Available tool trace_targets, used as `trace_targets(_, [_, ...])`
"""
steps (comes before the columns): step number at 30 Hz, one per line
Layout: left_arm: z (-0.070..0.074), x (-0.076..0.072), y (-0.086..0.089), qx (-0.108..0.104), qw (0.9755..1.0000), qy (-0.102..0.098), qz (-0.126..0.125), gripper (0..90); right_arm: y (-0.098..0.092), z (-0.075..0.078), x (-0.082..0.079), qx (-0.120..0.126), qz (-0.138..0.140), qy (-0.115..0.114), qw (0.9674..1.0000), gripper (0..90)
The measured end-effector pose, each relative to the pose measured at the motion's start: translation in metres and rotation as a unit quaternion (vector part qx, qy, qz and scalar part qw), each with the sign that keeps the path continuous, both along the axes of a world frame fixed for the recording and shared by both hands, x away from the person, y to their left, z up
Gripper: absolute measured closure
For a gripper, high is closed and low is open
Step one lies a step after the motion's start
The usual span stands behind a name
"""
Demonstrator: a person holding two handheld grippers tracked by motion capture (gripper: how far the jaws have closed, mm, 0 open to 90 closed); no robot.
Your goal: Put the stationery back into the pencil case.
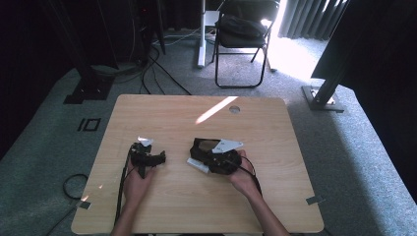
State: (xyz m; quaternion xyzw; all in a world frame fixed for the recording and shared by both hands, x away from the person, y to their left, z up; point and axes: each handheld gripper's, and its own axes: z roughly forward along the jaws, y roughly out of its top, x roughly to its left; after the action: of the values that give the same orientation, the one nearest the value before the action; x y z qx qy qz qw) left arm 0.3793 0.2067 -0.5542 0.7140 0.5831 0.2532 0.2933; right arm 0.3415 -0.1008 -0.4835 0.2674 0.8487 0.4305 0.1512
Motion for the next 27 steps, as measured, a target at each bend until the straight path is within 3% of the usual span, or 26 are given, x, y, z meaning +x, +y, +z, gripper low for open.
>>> trace_targets(27, [0.0,0.0,0.0,0.0,1.0,0.0,0.0,13.4,0.019,-0.01,-0.004,-0.017,0.023,0.006,0.9996,51.6])
